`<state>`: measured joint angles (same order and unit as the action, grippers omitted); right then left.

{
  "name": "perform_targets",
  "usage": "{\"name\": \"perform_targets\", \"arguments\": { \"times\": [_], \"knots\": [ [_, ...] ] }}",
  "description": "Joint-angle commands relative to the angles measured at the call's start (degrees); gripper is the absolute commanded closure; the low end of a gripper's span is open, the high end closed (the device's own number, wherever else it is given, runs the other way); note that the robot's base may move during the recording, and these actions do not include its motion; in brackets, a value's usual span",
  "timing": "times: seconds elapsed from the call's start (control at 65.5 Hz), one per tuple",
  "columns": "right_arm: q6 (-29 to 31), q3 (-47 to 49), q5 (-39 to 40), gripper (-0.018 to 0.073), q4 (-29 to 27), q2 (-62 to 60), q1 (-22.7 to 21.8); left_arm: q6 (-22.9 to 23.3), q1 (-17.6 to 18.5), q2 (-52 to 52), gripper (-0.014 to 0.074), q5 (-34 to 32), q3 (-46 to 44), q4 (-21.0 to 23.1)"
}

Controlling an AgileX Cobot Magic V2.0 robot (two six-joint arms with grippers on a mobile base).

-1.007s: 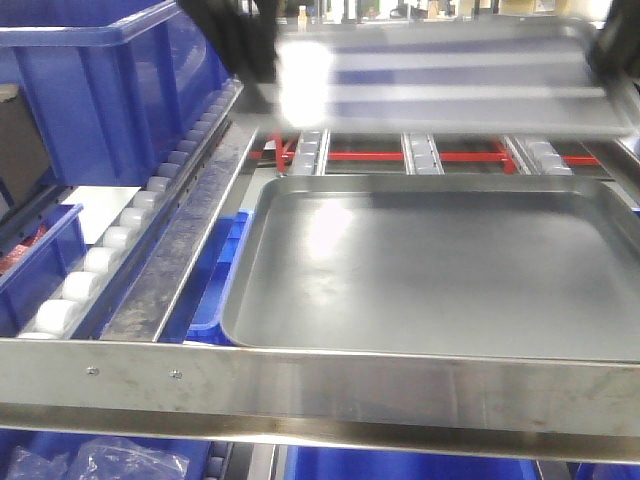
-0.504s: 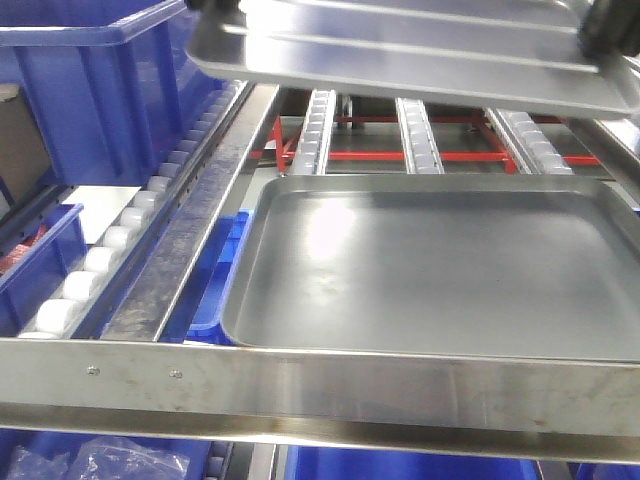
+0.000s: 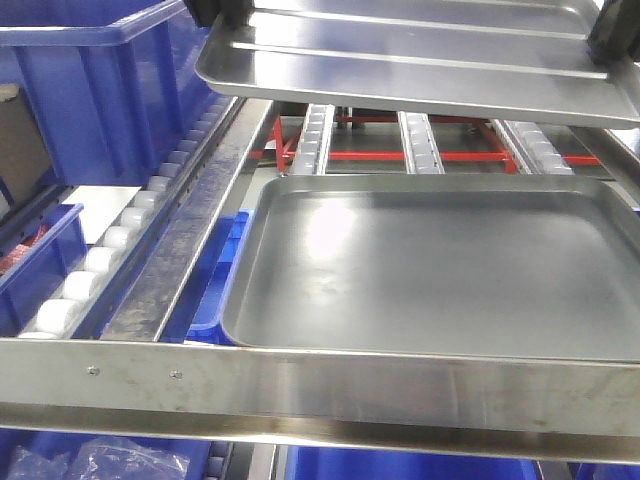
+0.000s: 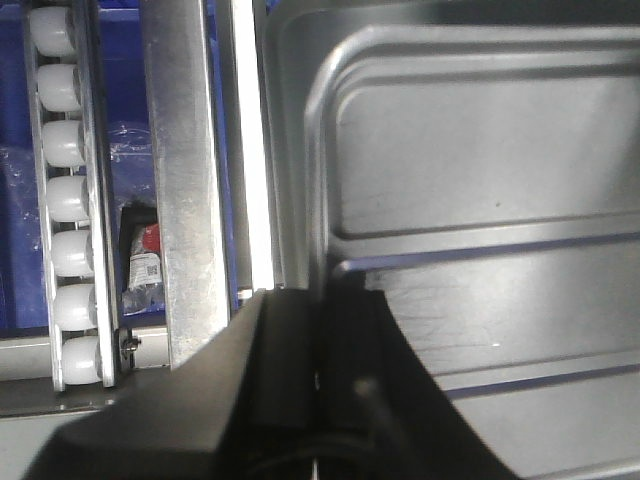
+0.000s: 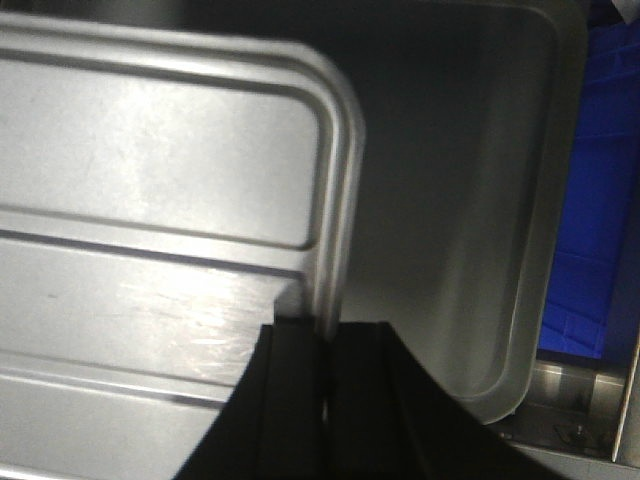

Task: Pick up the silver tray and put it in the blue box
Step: 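Lift the silver tray with both grippers up off the shelf, then hold the tray with both grippers while the base turns away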

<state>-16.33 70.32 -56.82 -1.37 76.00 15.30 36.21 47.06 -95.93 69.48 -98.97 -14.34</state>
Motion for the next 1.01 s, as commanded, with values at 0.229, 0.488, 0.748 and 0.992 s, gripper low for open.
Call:
{"name": "perform_targets", "arguments": {
  "times": [0.229,0.488,0.748,0.992],
  "knots": [
    [0.6,2.2,1.8,0.0502,3.6,-2.0,-0.3,-1.0,0.2,2.4,0.0702,3.5,-1.4,-3.1],
    [0.6,2.2,1.8,0.0502,3.6,-2.0,-0.3,-1.0,0.2,2.4,0.0702,3.5,-1.4,-3.1],
    [0.6,2.2,1.8,0.0502,3.6,-2.0,-0.3,-1.0,0.2,2.4,0.0702,3.5,-1.4,-3.1],
    [0.6,2.2,1.8,0.0502,3.6,-2.0,-0.3,-1.0,0.2,2.4,0.0702,3.5,-1.4,-3.1]
  ]
}}
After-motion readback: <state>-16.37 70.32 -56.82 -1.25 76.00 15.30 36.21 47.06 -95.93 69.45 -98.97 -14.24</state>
